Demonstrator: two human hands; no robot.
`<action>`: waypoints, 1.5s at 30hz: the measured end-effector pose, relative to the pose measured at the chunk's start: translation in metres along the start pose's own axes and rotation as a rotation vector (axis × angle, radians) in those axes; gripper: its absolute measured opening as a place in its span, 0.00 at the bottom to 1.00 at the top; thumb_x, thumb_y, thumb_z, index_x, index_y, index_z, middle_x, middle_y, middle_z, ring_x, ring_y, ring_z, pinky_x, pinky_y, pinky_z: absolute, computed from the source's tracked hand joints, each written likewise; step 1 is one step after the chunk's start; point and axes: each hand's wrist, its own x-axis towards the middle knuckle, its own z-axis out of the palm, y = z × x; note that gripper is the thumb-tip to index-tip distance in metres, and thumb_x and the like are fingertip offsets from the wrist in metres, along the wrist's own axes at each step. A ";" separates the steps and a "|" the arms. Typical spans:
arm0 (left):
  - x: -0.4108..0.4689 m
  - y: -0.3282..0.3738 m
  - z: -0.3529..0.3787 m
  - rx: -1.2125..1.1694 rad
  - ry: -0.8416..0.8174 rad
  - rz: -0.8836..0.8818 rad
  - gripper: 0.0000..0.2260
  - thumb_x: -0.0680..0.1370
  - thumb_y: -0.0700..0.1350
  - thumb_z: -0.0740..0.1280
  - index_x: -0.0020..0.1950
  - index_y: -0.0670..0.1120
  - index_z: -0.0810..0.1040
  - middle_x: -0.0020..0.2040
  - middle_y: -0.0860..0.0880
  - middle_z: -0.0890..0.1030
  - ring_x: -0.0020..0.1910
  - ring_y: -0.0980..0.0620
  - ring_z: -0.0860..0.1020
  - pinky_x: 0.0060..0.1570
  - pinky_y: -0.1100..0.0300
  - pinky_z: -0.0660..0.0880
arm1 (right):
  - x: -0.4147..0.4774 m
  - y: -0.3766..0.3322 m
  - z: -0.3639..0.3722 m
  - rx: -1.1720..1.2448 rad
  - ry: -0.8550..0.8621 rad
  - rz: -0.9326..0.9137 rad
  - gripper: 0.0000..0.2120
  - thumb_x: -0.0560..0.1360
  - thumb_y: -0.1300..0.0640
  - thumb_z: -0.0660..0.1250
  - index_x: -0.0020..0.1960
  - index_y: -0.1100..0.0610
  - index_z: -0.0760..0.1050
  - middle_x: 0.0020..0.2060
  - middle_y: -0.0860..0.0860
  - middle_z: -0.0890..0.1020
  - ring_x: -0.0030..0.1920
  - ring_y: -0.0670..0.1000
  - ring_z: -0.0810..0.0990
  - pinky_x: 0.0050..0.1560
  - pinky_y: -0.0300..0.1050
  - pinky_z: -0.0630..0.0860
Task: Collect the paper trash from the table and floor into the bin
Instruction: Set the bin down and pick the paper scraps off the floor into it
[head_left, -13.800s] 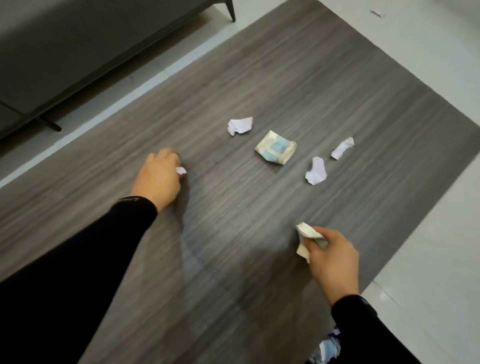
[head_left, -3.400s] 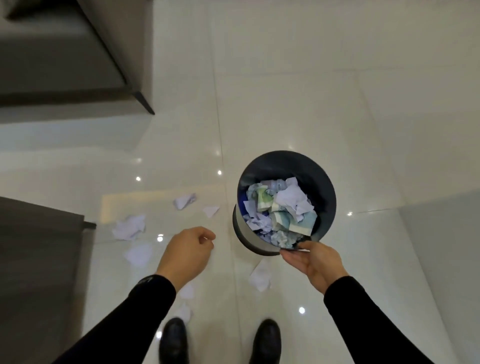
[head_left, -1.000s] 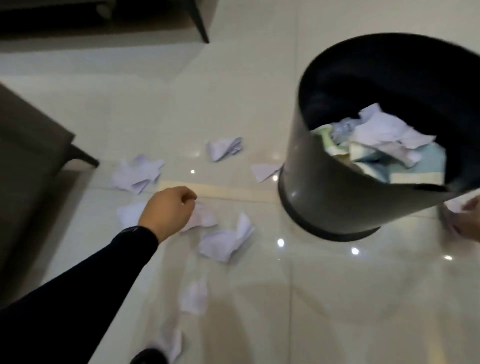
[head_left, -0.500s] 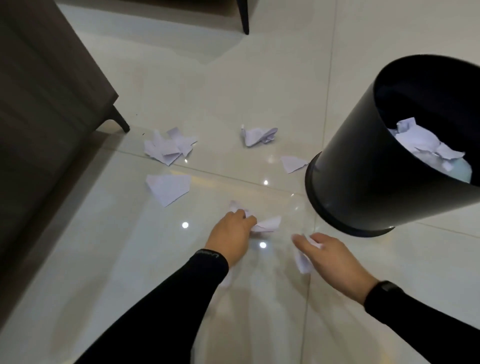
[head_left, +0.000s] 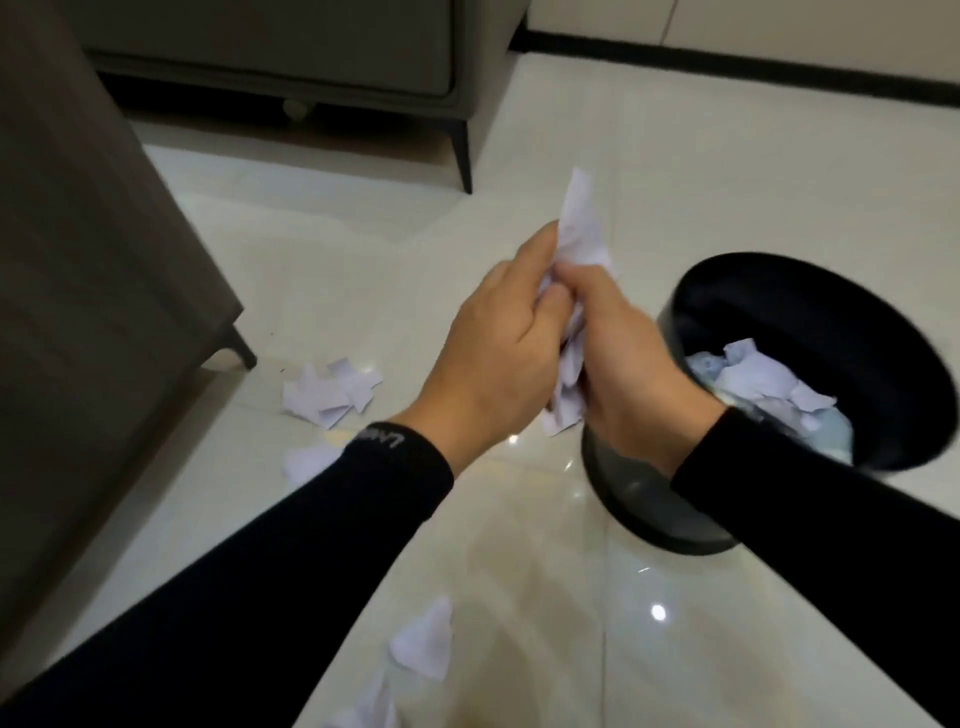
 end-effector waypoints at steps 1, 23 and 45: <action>0.010 0.015 0.005 0.031 -0.042 0.049 0.15 0.79 0.46 0.55 0.65 0.51 0.70 0.52 0.49 0.76 0.53 0.53 0.75 0.54 0.62 0.72 | 0.000 -0.016 -0.015 0.019 0.027 -0.034 0.24 0.76 0.49 0.56 0.25 0.56 0.74 0.14 0.52 0.70 0.17 0.51 0.72 0.20 0.35 0.66; 0.097 -0.051 -0.049 0.299 -0.059 -0.422 0.10 0.76 0.40 0.58 0.49 0.41 0.78 0.46 0.44 0.81 0.35 0.52 0.77 0.29 0.61 0.68 | 0.026 -0.069 -0.059 -0.797 0.257 -0.338 0.17 0.71 0.65 0.57 0.55 0.56 0.78 0.49 0.53 0.81 0.52 0.54 0.81 0.56 0.43 0.75; 0.016 -0.306 -0.104 0.990 -0.251 -0.532 0.18 0.77 0.49 0.61 0.65 0.46 0.71 0.63 0.41 0.72 0.61 0.40 0.68 0.59 0.51 0.66 | 0.134 0.199 -0.008 -1.308 0.134 0.148 0.17 0.78 0.56 0.59 0.64 0.63 0.71 0.57 0.62 0.73 0.59 0.63 0.71 0.58 0.52 0.70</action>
